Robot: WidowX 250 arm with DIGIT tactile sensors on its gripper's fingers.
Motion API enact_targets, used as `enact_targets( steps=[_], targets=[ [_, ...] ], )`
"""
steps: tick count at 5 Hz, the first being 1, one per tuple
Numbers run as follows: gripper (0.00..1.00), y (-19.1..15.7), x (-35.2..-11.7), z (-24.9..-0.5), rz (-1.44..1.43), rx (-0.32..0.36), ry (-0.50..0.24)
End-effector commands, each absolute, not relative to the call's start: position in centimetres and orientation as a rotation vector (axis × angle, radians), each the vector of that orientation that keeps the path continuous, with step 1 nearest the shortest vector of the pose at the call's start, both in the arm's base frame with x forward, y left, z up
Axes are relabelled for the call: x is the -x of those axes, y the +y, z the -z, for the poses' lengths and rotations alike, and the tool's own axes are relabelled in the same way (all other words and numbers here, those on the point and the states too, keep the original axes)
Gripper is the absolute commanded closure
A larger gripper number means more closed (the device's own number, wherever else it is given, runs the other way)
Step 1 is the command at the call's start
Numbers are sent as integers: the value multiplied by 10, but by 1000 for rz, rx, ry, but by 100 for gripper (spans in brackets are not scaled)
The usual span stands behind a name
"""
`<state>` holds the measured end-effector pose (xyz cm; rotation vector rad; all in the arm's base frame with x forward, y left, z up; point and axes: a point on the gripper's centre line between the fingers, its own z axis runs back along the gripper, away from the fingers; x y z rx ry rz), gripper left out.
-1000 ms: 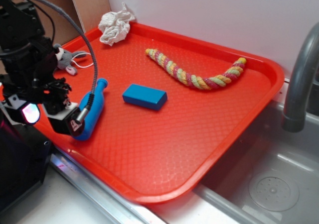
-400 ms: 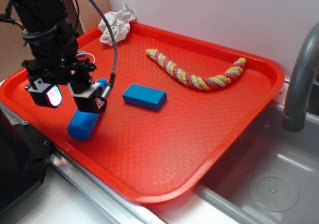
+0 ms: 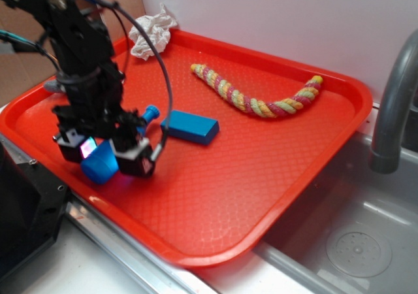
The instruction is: Grab the blue bottle.
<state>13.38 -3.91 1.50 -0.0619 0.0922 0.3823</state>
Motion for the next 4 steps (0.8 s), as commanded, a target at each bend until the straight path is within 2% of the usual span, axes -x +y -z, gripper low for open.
enact_targets(
  steps=[1, 2, 3, 4],
  targets=[
    [100, -34, -131, -32, -321, 78, 229],
    [100, -6, -171, -78, -277, 65, 187],
    [100, -13, -112, -138, -286, 15, -43],
    [100, -4, -103, -184, -274, -5, -121]
  ],
)
